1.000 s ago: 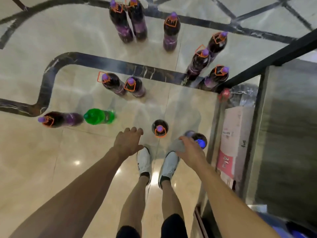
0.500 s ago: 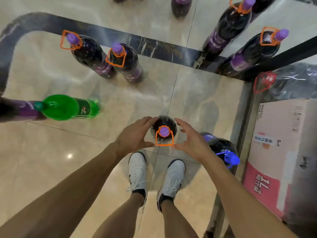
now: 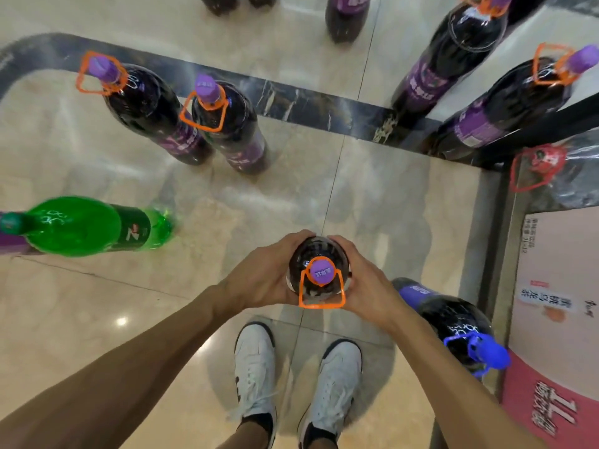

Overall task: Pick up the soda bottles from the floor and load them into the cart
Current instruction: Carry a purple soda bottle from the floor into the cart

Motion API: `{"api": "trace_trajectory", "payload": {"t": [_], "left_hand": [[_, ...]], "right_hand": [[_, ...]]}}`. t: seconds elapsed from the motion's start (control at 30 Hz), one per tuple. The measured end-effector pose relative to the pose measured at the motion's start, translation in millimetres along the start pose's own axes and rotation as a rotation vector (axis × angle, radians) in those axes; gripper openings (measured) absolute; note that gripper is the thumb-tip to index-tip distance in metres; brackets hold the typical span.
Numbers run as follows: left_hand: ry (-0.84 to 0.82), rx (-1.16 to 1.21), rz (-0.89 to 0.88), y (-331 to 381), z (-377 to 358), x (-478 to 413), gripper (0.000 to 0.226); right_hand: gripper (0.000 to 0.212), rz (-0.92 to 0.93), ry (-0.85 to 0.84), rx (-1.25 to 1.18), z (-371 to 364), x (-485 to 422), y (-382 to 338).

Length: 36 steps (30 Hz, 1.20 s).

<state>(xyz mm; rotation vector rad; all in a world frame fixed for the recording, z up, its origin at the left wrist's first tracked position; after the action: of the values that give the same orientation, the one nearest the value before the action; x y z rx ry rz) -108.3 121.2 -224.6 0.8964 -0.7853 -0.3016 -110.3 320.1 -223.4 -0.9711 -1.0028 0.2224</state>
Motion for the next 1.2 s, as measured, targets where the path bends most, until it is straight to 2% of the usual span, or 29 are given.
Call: {"api": "trace_trajectory", "payload": {"t": [0.13,0.23,0.33,0.5,0.6,0.77,1.0,1.2], "left_hand": [[-0.032,0.005,-0.027,43,29,24,0.097],[-0.023,-0.014,-0.045,104,64,63,0.103],[-0.01,-0.049,-0.087,193,113,111,0.103],[0.012,-0.1,-0.156,362,203,197,0.111],[0.009,-0.131,-0.206,460,246,240,0.109],[0.003,-0.178,-0.244,596,294,294,0.108],[-0.014,-0.204,-0.341,722,318,328,0.108],[-0.137,-0.205,-0.436,783,309,323,0.11]], "right_hand": [[0.096,0.042,0.01,-0.037,17,30,-44],[0.095,0.081,0.04,-0.078,34,79,-107],[0.095,0.129,0.085,-0.091,57,146,-192],[0.106,0.178,0.161,-0.104,104,271,-345],[0.11,0.197,0.22,-0.099,130,341,-424],[0.103,0.26,0.309,-0.066,167,443,-530],[0.085,0.354,0.439,-0.097,203,552,-601],[0.094,0.351,0.576,-0.155,213,609,-603]]}}
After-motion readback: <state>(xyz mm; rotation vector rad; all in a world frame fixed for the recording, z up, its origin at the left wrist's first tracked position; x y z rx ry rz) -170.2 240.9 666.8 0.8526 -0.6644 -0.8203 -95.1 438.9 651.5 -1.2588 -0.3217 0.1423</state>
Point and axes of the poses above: each hand's wrist, its own x-axis away from the middle knuckle, its own z-axis out of the back of the hand, y = z × x, the point moved 4 cm from there along -x, towards the middle knuckle, and after that the axes turned 13 degrees about -y, right-handed, at the moved point
